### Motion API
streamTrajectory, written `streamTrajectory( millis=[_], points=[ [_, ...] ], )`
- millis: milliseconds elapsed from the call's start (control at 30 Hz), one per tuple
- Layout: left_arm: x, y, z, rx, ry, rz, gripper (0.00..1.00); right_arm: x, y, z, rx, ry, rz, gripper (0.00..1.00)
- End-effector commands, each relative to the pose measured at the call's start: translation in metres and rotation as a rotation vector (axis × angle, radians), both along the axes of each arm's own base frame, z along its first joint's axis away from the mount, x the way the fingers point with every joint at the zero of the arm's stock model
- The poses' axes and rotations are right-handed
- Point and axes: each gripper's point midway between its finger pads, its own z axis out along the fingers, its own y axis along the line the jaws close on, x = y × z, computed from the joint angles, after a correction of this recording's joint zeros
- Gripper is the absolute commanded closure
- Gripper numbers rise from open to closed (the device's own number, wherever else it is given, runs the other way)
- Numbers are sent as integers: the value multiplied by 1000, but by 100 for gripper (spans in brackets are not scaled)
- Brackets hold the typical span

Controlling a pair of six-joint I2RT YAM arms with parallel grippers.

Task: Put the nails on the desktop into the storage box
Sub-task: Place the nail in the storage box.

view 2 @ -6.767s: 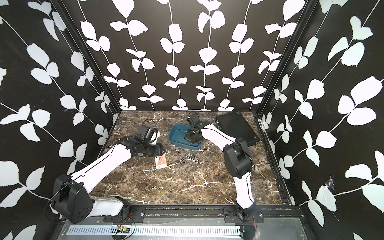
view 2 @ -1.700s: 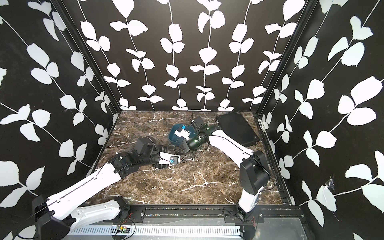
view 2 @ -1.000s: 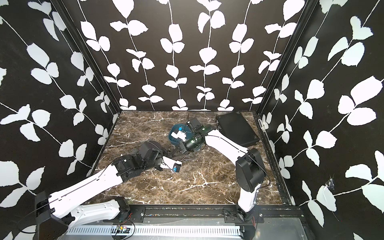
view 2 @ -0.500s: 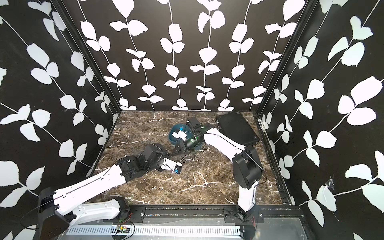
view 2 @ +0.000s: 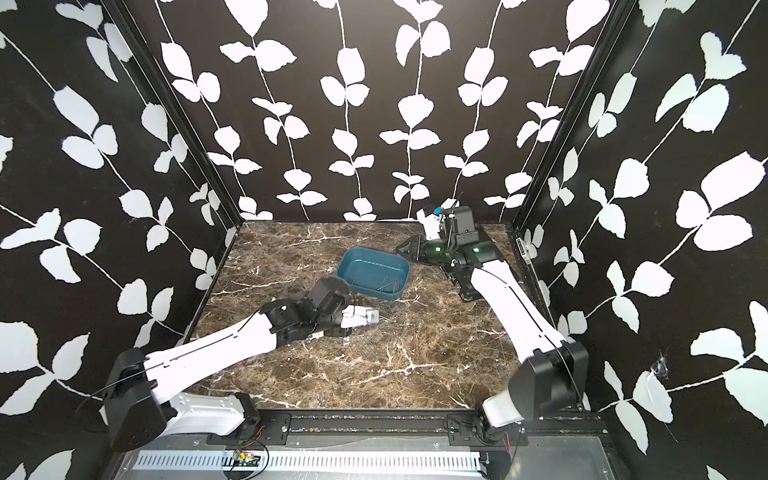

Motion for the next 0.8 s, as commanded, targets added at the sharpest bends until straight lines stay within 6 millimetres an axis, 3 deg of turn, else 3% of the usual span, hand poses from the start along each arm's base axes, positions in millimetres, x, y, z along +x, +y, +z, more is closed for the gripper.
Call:
streamTrajectory(
  millis=[0, 267, 467, 733, 767],
  points=[
    [0, -19, 13, -229, 253, 160, 100, 9, -6, -20, -47, 3, -64, 63],
    [35, -46, 16, -398, 538, 370, 100, -3, -19, -26, -129, -36, -71, 63],
    [67, -57, -7, -416, 763, 554, 100, -12, -24, -25, -157, -53, -58, 63],
    [100, -64, -38, -399, 836, 681, 100, -25, -30, -26, -199, -60, -35, 64],
    [105, -64, -41, -404, 837, 697, 100, -29, -31, -38, -210, -35, -29, 64]
  ],
)
